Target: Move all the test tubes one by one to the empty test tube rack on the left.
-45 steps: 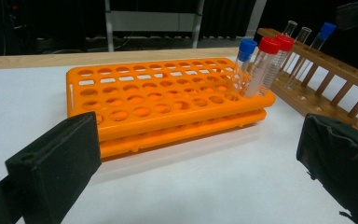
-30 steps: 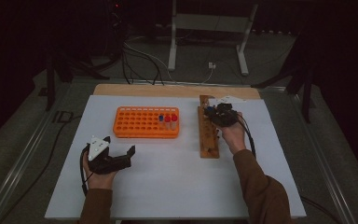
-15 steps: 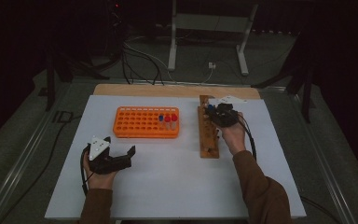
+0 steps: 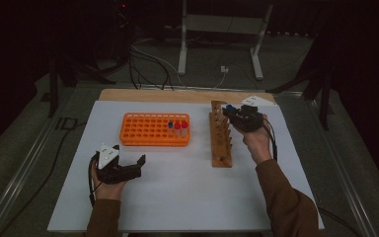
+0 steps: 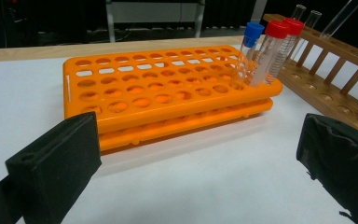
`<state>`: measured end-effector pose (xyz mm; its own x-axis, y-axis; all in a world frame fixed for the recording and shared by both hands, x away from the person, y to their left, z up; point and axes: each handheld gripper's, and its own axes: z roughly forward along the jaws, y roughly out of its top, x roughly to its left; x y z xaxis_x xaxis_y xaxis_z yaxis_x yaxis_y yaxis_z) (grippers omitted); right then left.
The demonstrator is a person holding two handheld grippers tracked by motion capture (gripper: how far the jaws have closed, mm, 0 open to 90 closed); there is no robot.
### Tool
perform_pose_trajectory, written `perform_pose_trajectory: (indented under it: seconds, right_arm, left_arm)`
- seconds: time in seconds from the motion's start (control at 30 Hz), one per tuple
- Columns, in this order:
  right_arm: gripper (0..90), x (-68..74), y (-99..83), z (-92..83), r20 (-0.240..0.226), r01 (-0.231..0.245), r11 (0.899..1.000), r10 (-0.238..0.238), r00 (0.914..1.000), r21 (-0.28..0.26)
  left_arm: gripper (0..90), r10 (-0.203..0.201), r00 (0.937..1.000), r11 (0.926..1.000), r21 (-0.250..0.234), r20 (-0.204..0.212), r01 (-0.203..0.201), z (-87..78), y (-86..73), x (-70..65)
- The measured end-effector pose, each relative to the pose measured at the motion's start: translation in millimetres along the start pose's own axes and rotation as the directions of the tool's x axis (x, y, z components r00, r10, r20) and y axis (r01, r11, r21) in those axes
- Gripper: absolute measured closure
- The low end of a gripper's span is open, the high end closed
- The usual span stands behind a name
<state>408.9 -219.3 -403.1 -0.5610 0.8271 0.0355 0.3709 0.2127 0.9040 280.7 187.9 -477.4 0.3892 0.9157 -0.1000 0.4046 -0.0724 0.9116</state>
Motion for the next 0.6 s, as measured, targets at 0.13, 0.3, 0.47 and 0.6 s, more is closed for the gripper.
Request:
perform_pose_trajectory:
  seconds: [0.13, 0.3, 0.47, 0.6]
  right_arm:
    - [76.7, 5.3, 1.1, -9.2, -0.034, 0.017, 1.0, -0.017, 0.9993, 0.0]
    - [76.6, 13.5, 0.4, -18.5, -0.082, 0.036, 0.999, -0.035, 0.996, -0.001]
    - [76.4, 22.0, -3.2, -26.1, -0.126, 0.056, 0.998, -0.055, 0.9905, 0.005]
    - [76.4, 28.0, -7.4, -29.7, -0.154, 0.067, 0.998, -0.064, 0.986, 0.014]
  left_arm:
    - [0.3, 0.005, 1.0, 1.0, -0.005, -0.001, -0.005, 0.0, 0.1, -1.2]
    - [0.3, 0.01, 0.9999, 0.9998, -0.018, 0.002, -0.01, -0.9, 1.9, -4.3]
    - [0.4, 0.027, 0.9996, 0.9987, -0.045, 0.01, -0.026, -0.7, 12.3, -9.5]
    - [0.4, 0.049, 0.9983, 0.9964, -0.071, 0.033, -0.046, 0.1, 22.7, -16.9]
